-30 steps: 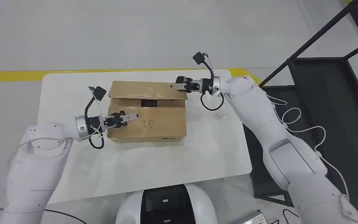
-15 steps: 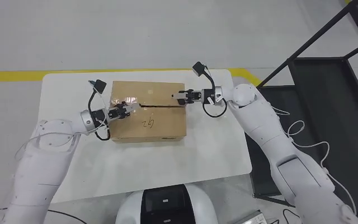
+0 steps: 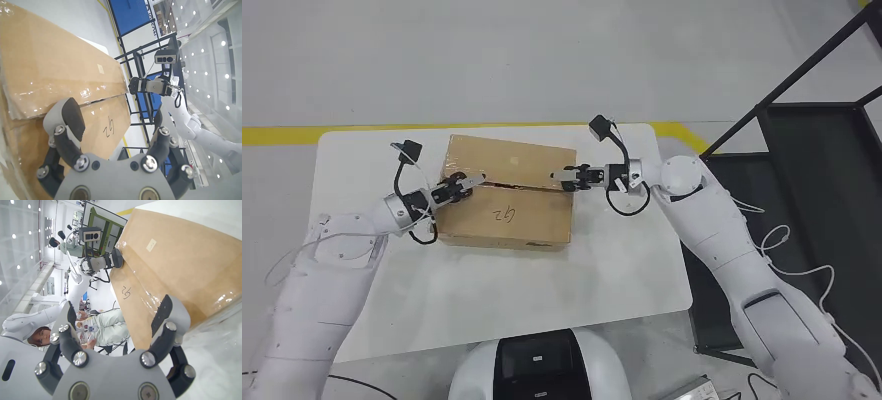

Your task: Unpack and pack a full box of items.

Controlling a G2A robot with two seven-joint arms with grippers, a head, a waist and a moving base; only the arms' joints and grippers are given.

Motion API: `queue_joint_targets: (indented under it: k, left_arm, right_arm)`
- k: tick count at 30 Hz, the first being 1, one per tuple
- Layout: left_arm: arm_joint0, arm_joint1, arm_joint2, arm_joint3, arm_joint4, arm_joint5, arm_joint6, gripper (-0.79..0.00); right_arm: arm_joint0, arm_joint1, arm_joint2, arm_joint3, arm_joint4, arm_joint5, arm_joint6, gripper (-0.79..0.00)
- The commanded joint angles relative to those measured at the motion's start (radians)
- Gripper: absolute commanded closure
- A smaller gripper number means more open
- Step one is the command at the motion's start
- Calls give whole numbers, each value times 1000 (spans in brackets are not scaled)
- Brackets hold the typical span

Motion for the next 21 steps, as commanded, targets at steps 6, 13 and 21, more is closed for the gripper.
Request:
queue_joint_targets:
  k: [6,13,21]
  left_arm:
    - [22,11,-56,-37,-124,-30,-86,-785]
    - [-1,9,-42,6,-40,-3,-24,-785]
    - [-38,3,-9,55,-5,6,-17,-785]
  right_arm:
    - [-19,6,12,-18,-6,11,-2,-785]
    - [-33,11,22,-37,-11,20,-3,-785]
    - [-59,26,60,-67,-19,26,-2,-785]
